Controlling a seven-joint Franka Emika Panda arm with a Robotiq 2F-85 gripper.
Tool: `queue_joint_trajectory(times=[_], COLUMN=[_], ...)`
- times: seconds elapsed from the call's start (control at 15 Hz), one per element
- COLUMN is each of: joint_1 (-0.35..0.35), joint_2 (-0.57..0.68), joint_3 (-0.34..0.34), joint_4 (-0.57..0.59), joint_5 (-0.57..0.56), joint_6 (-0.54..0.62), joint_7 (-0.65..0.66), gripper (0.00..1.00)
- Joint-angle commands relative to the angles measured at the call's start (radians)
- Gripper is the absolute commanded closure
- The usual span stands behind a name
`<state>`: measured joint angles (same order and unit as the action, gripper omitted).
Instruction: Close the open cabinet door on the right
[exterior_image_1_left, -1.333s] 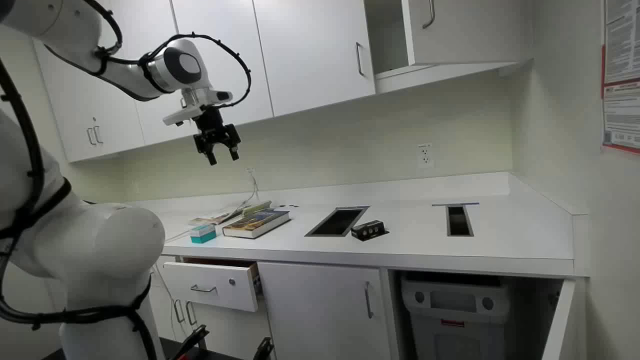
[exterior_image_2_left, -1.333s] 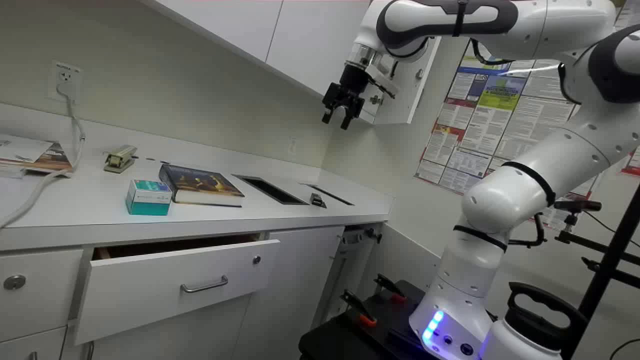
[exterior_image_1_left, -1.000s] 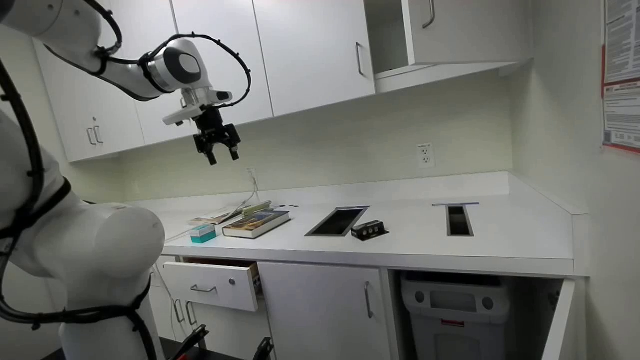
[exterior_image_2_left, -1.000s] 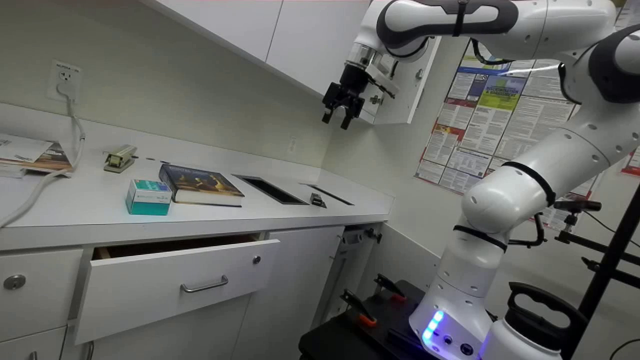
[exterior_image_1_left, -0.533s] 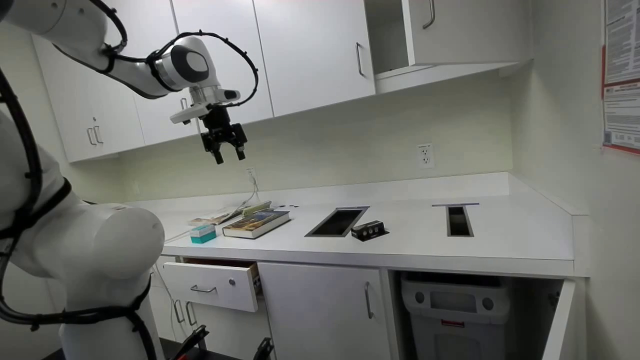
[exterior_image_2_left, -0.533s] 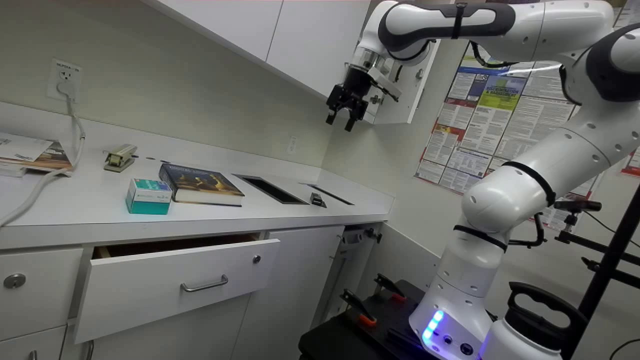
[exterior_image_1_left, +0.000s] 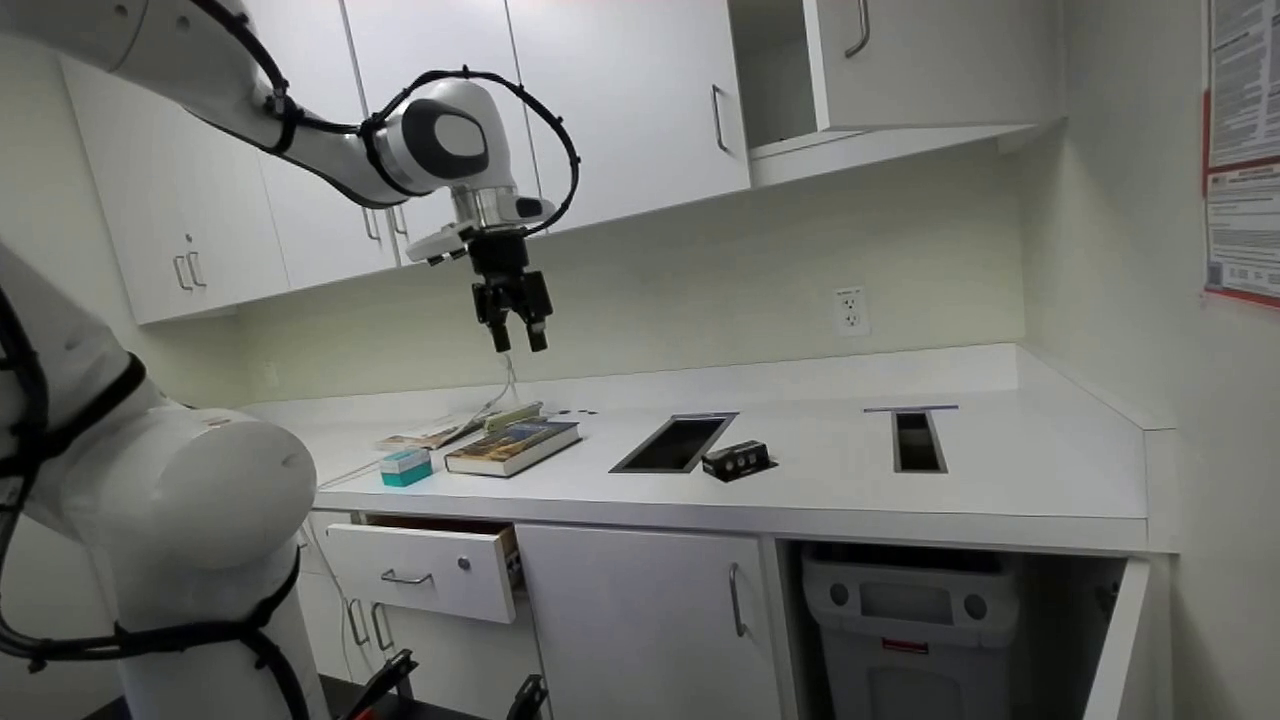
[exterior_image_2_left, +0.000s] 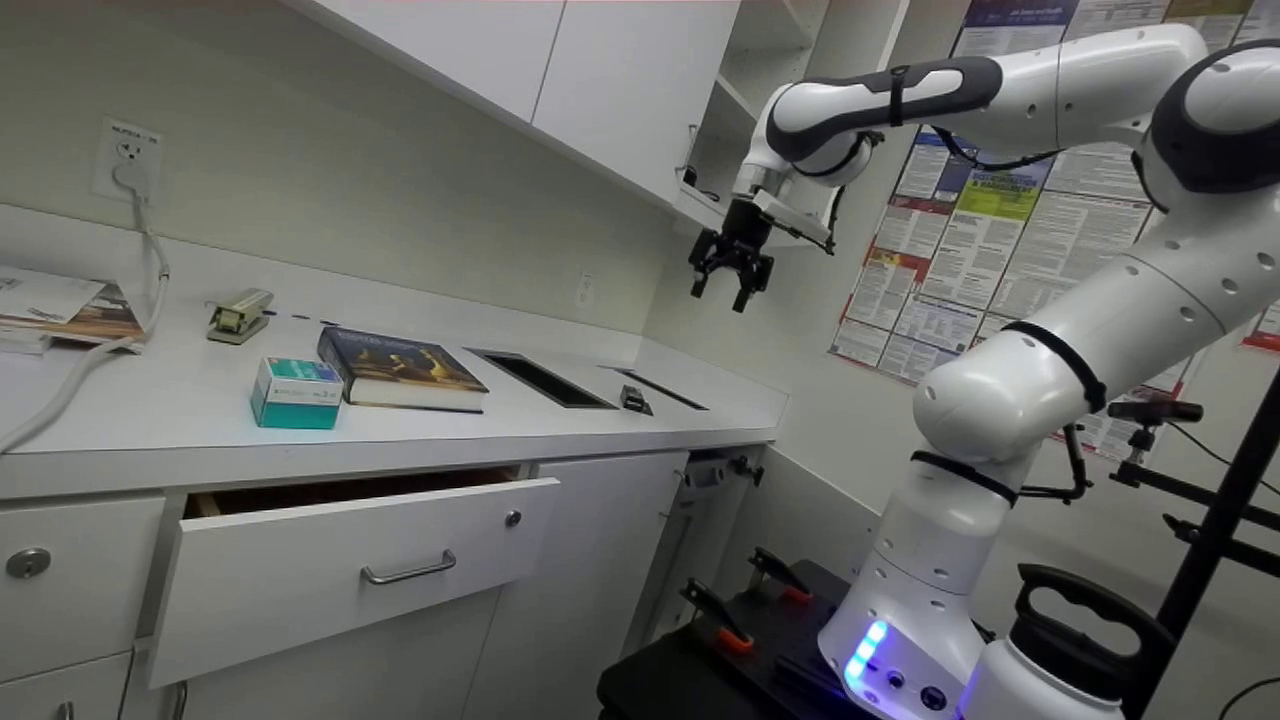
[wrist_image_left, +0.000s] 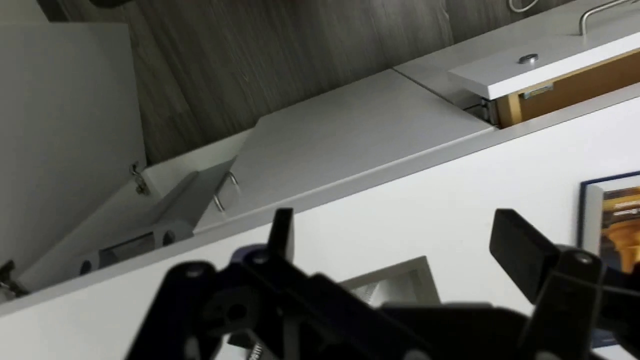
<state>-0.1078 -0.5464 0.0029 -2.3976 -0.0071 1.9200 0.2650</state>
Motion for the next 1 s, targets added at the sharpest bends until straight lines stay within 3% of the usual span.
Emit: queue_joint_trajectory(times=[0.0,0.33,0.4,0.73,0.93], joint_1=[-0.085,-0.218,-0.174,-0.203,-0.270], joint_2=[-0.039,-0.047,-0.016,-0.023,0.051], joint_3=[-0.001,0.008,-0.012,-0.011,-0.001], joint_4=[-0.085,-0.148,-0.111,-0.125,-0.077], joint_5=[-0.064,-0.244,-0.191,-0.227,-0.266], joint_6=[0.052,0.144,0.104,0.121,0.126], joint_7=[0.124,0.284,0.220,0.253,0.392], gripper=[0.00,0.00,0.00,0.00,0.00])
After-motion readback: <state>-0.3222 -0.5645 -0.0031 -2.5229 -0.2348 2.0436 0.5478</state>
